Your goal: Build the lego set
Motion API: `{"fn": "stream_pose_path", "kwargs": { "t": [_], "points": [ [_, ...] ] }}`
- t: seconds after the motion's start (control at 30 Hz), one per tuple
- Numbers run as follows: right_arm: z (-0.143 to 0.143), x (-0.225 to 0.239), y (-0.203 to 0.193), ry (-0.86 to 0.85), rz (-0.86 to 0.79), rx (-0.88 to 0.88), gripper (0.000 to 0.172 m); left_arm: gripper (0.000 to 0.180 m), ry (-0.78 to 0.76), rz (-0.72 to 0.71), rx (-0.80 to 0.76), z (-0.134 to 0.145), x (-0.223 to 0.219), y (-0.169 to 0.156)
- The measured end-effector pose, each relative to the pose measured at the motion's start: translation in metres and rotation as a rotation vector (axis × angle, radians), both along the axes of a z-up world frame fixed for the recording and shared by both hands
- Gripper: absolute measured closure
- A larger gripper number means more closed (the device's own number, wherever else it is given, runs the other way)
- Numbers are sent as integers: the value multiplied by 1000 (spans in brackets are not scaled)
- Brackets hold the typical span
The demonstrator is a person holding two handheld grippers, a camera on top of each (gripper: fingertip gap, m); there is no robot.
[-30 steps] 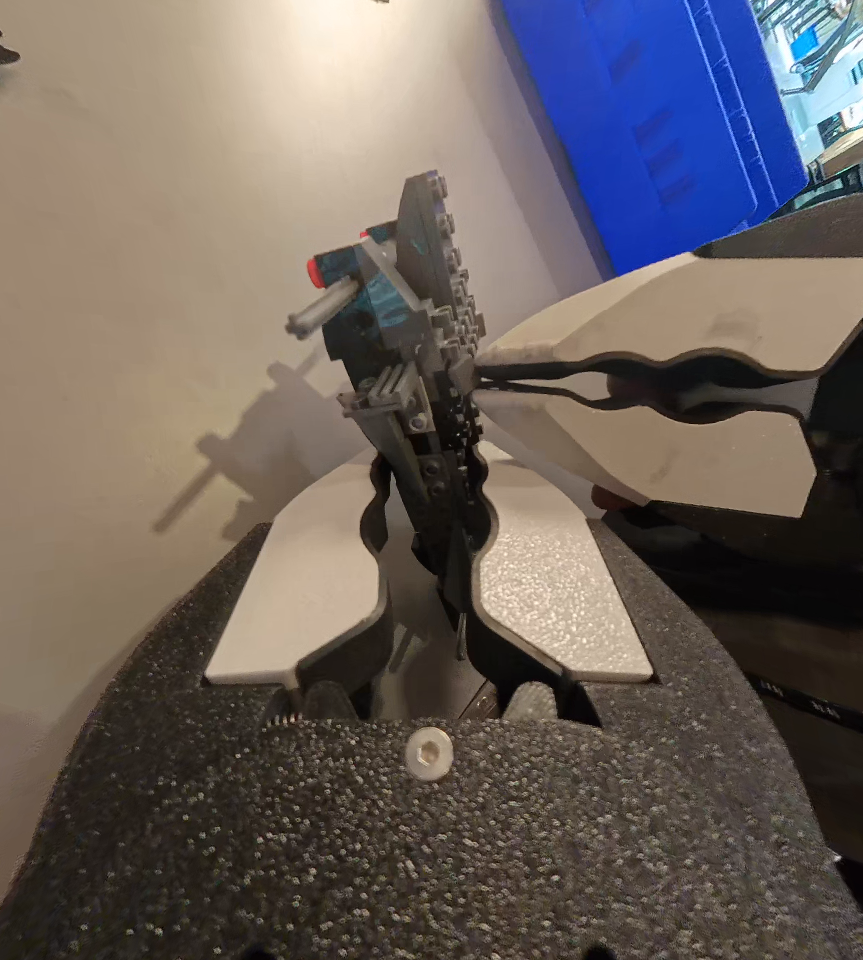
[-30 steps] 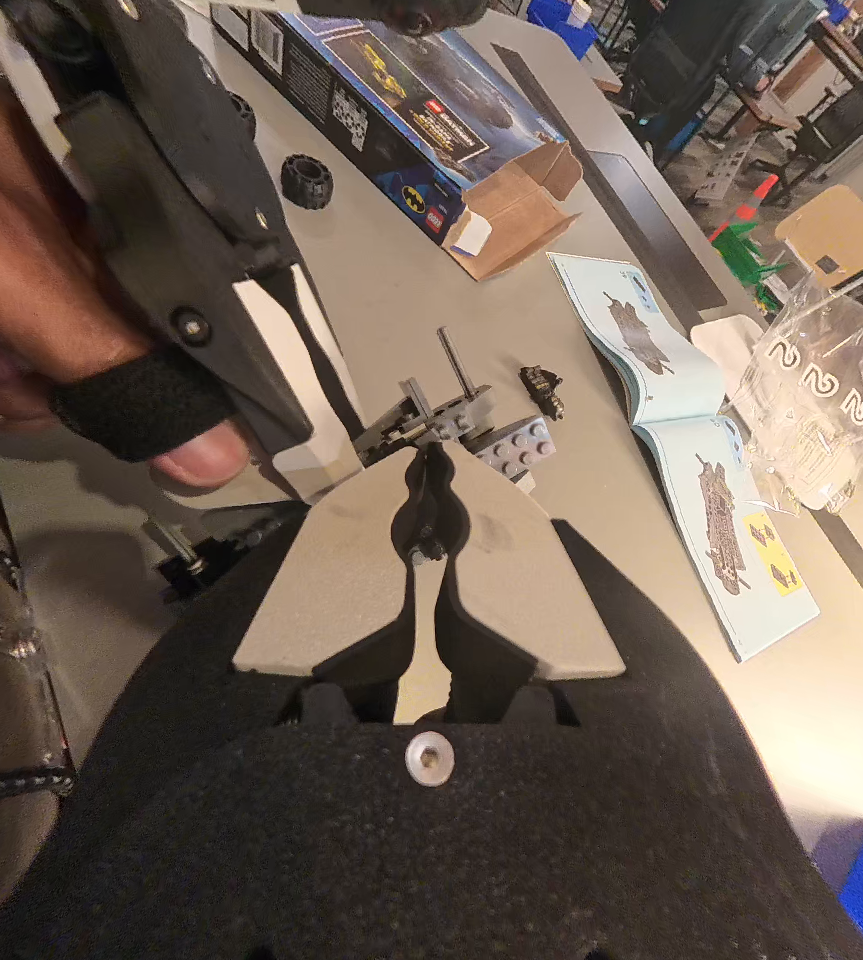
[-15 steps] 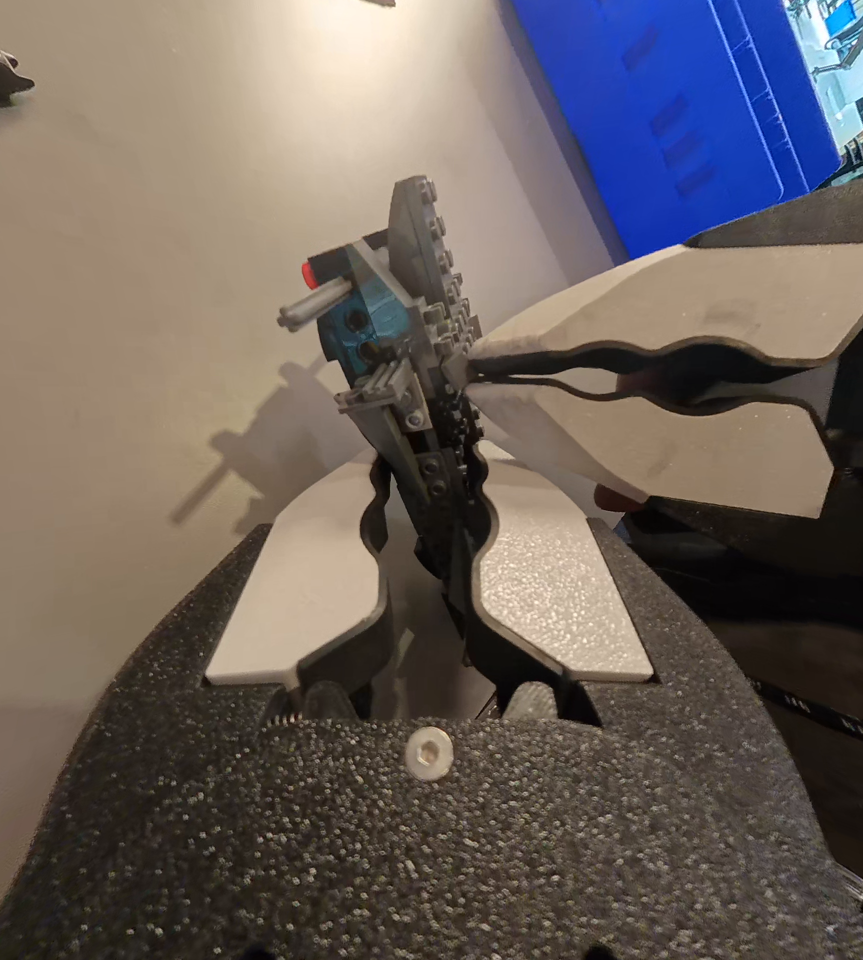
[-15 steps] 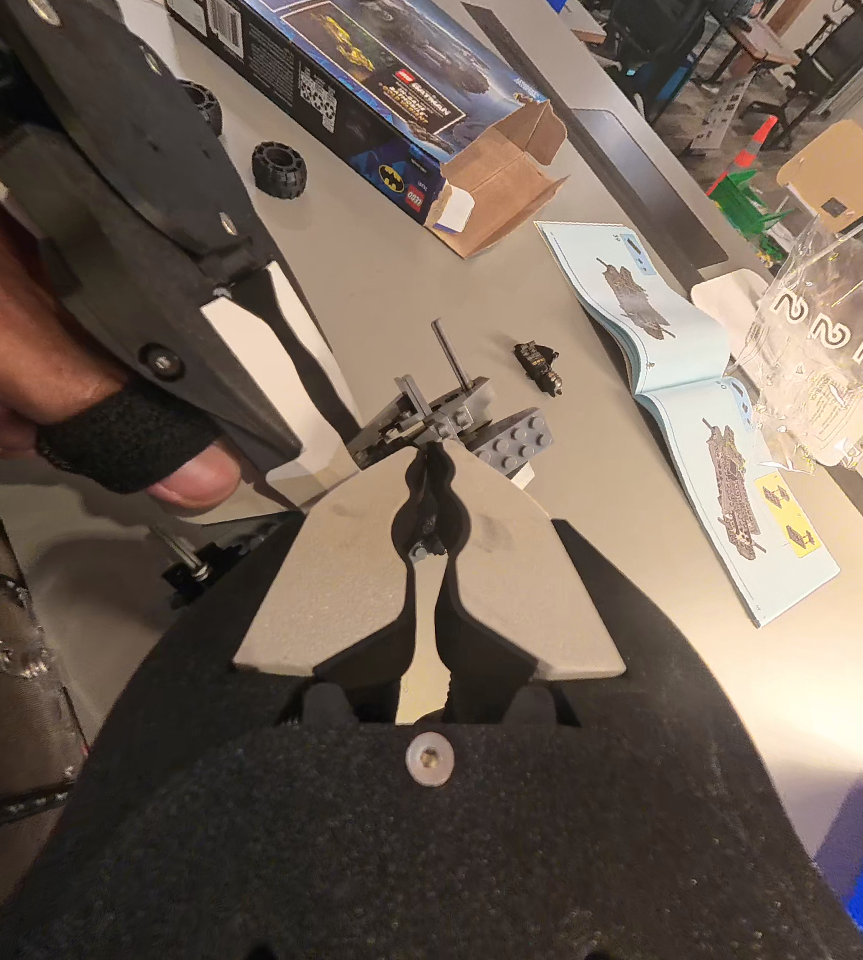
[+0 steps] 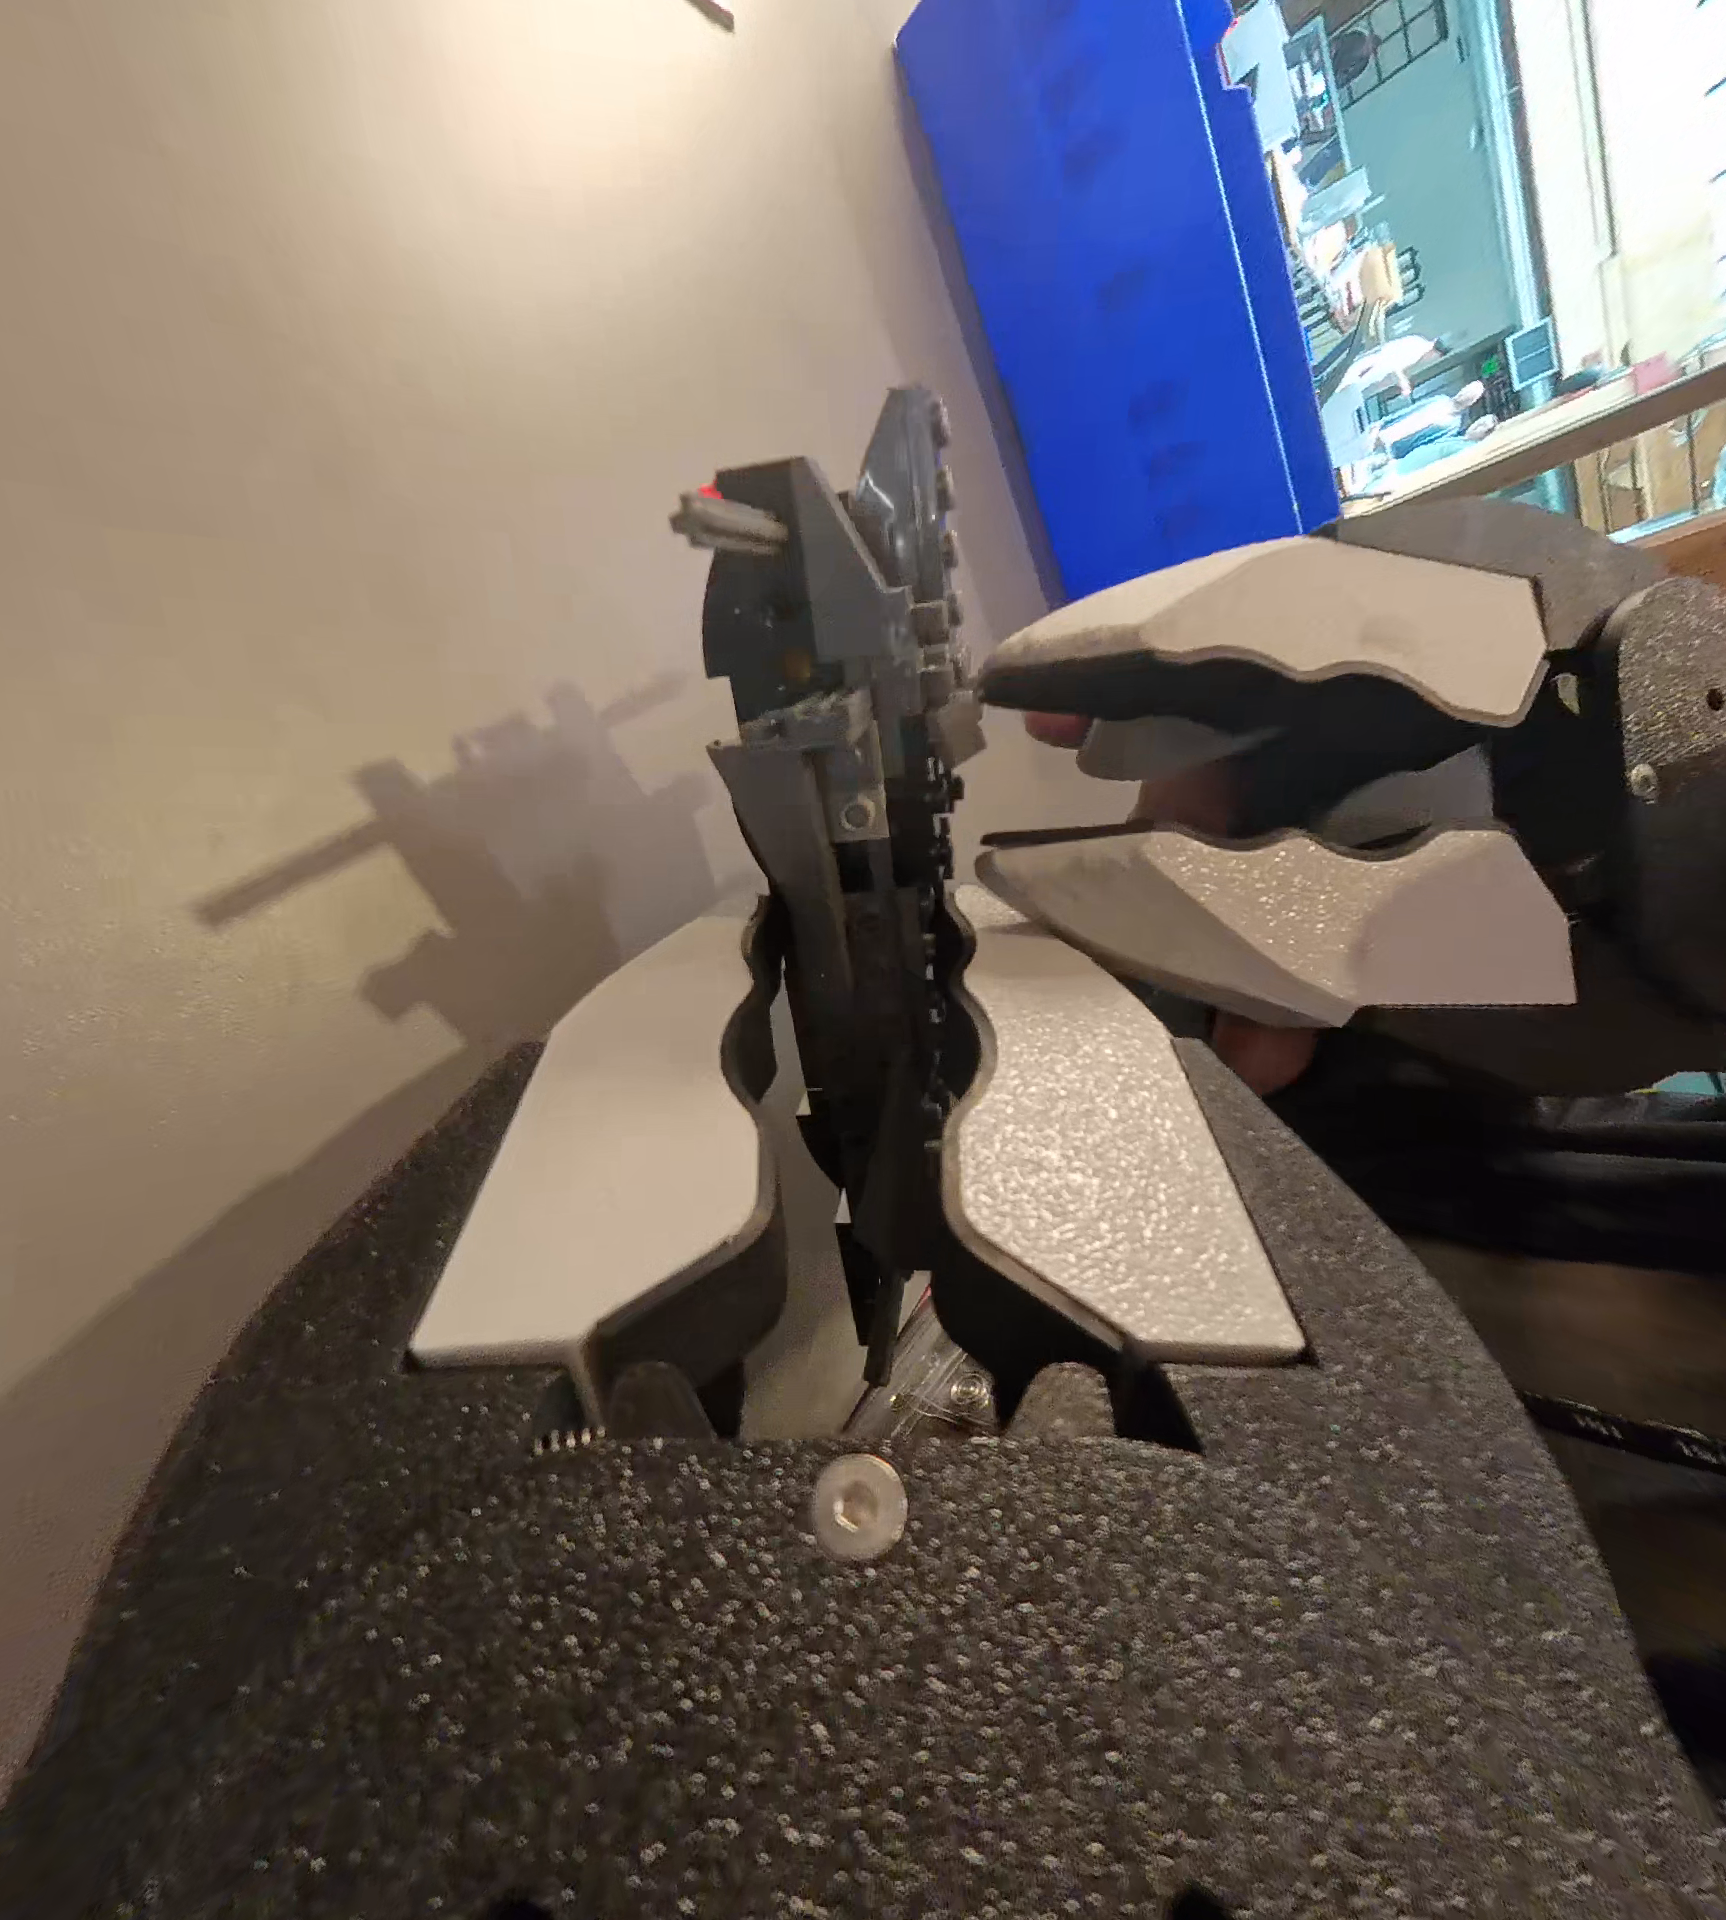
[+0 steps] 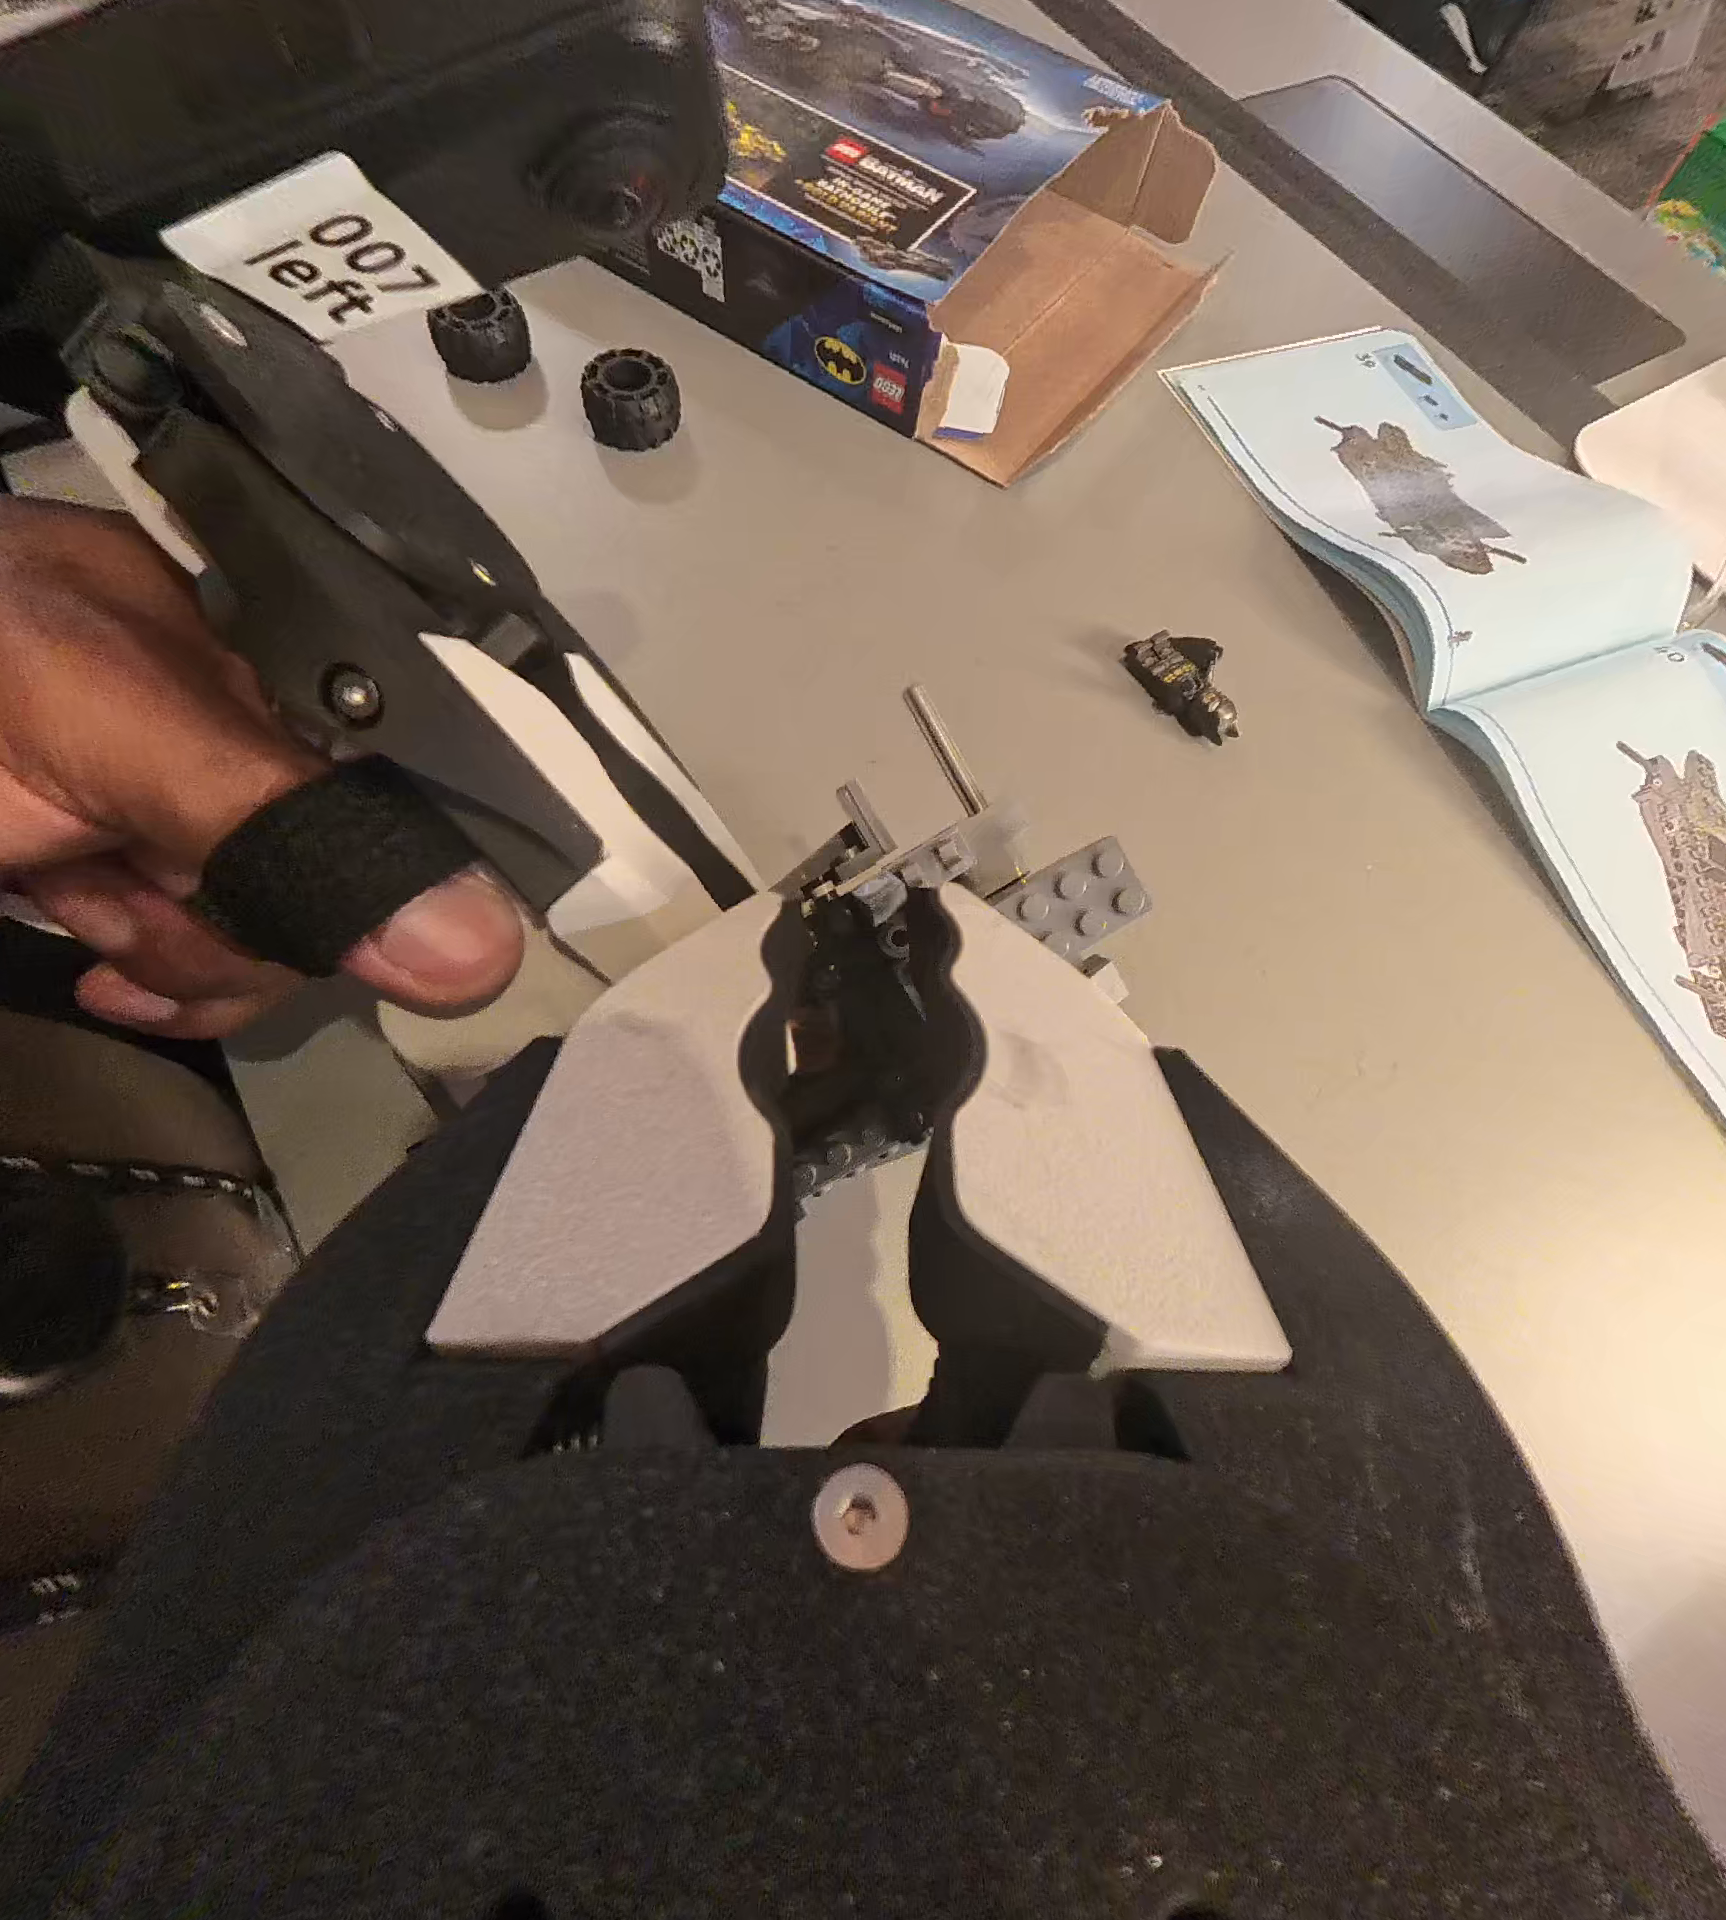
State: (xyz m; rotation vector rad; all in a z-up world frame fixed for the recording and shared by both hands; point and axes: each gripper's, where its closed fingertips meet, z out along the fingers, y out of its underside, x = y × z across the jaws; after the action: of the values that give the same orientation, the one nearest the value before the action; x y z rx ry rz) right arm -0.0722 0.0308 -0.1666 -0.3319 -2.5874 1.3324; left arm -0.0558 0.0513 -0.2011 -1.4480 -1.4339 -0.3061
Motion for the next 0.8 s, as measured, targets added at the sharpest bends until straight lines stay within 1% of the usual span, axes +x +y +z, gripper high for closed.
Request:
{"fn": "stream_pose_path", "kwargs": {
  "t": [0.13, 0.2, 0.27, 0.33, 0.4, 0.5, 0.57, 0.63, 0.8],
  "points": [
    [9, 1, 0, -36, -15, -71, 148, 152, -39, 18, 96, 2, 1, 0],
    [16, -4, 5, -66, -56, -134, 146, 151, -69, 43, 175, 4, 0, -3],
    [19, -13, 15, -144, -125, -196, 145, 152, -97, 72, 252, 5, -1, -6],
    [12, -21, 26, -296, -196, -251, 142, 152, -101, 97, 325, 9, -2, -10],
    [1, -23, 31, -502, -221, -311, 134, 152, -87, 108, 389, 15, -3, -13],
    [-3, -16, 29, -794, -170, -430, 127, 152, -46, 98, 438, 24, -3, -14],
    [-2, -11, 27, -897, -128, -481, 127, 152, -24, 91, 448, 28, -3, -14],
    [-1, -6, 24, -930, -101, -496, 127, 151, -8, 79, 454, 31, -3, -13],
    [5, 2, 15, -928, -70, -520, 127, 151, 52, 46, 491, 38, -1, -11]
  ]
}}
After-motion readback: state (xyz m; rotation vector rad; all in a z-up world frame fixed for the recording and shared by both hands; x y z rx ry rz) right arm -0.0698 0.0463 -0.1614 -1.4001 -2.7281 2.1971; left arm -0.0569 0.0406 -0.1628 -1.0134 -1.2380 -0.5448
